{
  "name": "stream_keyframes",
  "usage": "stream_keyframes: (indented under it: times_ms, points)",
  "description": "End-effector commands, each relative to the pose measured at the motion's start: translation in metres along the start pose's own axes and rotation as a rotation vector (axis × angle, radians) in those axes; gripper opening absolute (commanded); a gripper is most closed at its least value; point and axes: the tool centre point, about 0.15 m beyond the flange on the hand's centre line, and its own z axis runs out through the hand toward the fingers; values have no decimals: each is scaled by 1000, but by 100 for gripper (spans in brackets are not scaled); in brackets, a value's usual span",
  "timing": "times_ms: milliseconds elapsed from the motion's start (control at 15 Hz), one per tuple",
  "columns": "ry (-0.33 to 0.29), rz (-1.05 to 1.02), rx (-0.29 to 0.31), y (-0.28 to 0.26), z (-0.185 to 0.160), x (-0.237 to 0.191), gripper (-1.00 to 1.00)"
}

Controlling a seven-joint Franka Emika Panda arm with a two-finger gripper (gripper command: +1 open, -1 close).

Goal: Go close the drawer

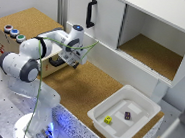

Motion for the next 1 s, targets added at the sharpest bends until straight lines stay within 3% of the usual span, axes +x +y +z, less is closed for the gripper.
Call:
stream_keyframes:
  times_ms: [0, 467, 933]
  points:
    - [-35, -59, -8, -44, 17, 23, -100]
    - [-27, -107, -5, -93, 20, 30, -100]
    - [-39, -201, 45, -161, 24, 38, -100]
